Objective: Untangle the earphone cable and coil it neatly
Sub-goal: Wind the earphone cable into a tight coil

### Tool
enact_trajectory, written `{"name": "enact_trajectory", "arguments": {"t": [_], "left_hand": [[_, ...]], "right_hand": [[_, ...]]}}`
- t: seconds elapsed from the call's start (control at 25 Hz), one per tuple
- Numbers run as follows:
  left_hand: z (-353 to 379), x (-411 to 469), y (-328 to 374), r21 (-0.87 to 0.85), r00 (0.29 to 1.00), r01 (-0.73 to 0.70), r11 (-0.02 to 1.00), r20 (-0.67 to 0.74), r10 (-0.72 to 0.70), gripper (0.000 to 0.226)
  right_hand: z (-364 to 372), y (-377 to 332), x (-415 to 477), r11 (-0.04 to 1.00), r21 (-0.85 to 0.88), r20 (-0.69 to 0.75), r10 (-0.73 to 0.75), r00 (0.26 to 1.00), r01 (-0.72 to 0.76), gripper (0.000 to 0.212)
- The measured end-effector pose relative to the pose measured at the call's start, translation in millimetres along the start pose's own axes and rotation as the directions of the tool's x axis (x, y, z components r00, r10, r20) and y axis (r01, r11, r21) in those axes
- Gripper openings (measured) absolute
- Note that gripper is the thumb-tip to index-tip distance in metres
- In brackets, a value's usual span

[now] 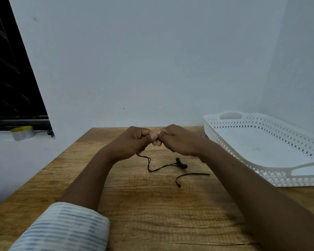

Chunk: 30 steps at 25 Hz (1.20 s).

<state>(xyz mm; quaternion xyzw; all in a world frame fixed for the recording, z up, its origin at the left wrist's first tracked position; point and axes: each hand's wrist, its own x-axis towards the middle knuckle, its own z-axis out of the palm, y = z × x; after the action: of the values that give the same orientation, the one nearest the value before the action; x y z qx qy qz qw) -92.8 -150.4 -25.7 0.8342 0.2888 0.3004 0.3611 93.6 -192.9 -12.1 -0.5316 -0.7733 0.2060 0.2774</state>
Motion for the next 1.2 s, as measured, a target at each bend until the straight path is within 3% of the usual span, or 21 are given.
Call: {"name": "enact_trajectory", "arguments": {"t": [0.08, 0.2, 0.28, 0.36, 0.52, 0.56, 0.6, 0.64, 0.68, 0.72, 0.76, 0.8, 0.84, 0.92, 1.04, 1.12, 1.2], "left_hand": [[0, 0, 1, -0.009, 0.999, -0.034, 0.999, -0.012, 0.034, 0.031], [2, 0, 4, -0.053, 0.996, -0.053, 0.997, -0.069, 0.049, 0.030], [1, 1, 1, -0.070, 0.991, -0.058, 0.996, -0.128, 0.049, 0.039], [3, 4, -6, -0.129, 0.988, -0.050, 0.990, -0.154, 0.029, 0.045], [20, 8, -11, -0.258, 0.998, 0.022, 0.966, -0.051, -0.036, 0.042], [25, 8, -11, -0.239, 0.999, 0.054, 0.969, 0.007, -0.054, 0.042], [29, 8, -12, -0.211, 0.995, 0.085, 0.974, 0.076, -0.070, 0.043], [33, 8, -11, -0.191, 0.987, 0.109, 0.975, 0.138, -0.084, 0.042], [36, 7, -9, -0.184, 0.979, 0.126, 0.975, 0.184, -0.092, 0.041], [37, 7, -6, -0.181, 0.973, 0.128, 0.975, 0.213, -0.088, 0.039], [37, 7, -3, -0.175, 0.971, 0.122, 0.977, 0.227, -0.080, 0.037], [37, 7, 1, -0.171, 0.969, 0.116, 0.978, 0.236, -0.074, 0.037], [35, 6, 4, -0.169, 0.968, 0.117, 0.979, 0.238, -0.075, 0.037], [31, 6, 8, -0.162, 0.971, 0.134, 0.978, 0.216, -0.097, 0.037], [20, 4, 6, -0.159, 0.986, 0.134, 0.978, 0.126, -0.114, 0.039], [12, 5, 3, -0.177, 0.993, 0.115, 0.977, 0.047, -0.108, 0.040], [8, 5, -2, -0.171, 0.996, 0.087, 0.981, 0.004, -0.088, 0.039]], "right_hand": [[-3, -3, -5, 0.953, 0.291, 0.118, 0.051, 0.992, -0.084, 0.035], [-11, -6, -10, 0.823, 0.551, 0.208, 0.026, 0.978, -0.139, 0.033], [-16, -11, -11, 0.701, 0.691, 0.223, 0.023, 0.975, -0.175, 0.034], [-18, -19, -12, 0.517, 0.838, 0.208, -0.002, 0.978, -0.177, 0.036], [-13, -33, -6, 0.007, 1.000, 0.021, -0.066, 0.998, -0.020, 0.038], [-13, -36, -3, -0.077, 0.994, -0.074, -0.033, 0.997, 0.071, 0.039], [-14, -37, 0, -0.094, 0.979, -0.178, 0.020, 0.984, 0.179, 0.039], [-15, -35, 2, -0.024, 0.959, -0.281, 0.068, 0.957, 0.283, 0.039], [-16, -31, 3, 0.146, 0.917, -0.386, 0.092, 0.918, 0.371, 0.039], [-15, -27, 3, 0.401, 0.809, -0.493, 0.068, 0.867, 0.429, 0.037], [-13, -21, 1, 0.663, 0.608, -0.571, -0.016, 0.821, 0.436, 0.035], [-9, -15, 0, 0.846, 0.354, -0.589, -0.128, 0.798, 0.398, 0.033], [-5, -9, -1, 0.933, 0.119, -0.547, -0.225, 0.806, 0.341, 0.031], [0, 0, 0, 0.949, -0.195, -0.382, -0.306, 0.872, 0.248, 0.027], [2, 9, 4, 0.899, -0.410, -0.236, -0.271, 0.933, 0.158, 0.024], [3, 11, 5, 0.892, -0.435, -0.206, -0.228, 0.952, 0.119, 0.026], [2, 9, 4, 0.941, -0.328, -0.167, -0.144, 0.975, 0.082, 0.034]]}}
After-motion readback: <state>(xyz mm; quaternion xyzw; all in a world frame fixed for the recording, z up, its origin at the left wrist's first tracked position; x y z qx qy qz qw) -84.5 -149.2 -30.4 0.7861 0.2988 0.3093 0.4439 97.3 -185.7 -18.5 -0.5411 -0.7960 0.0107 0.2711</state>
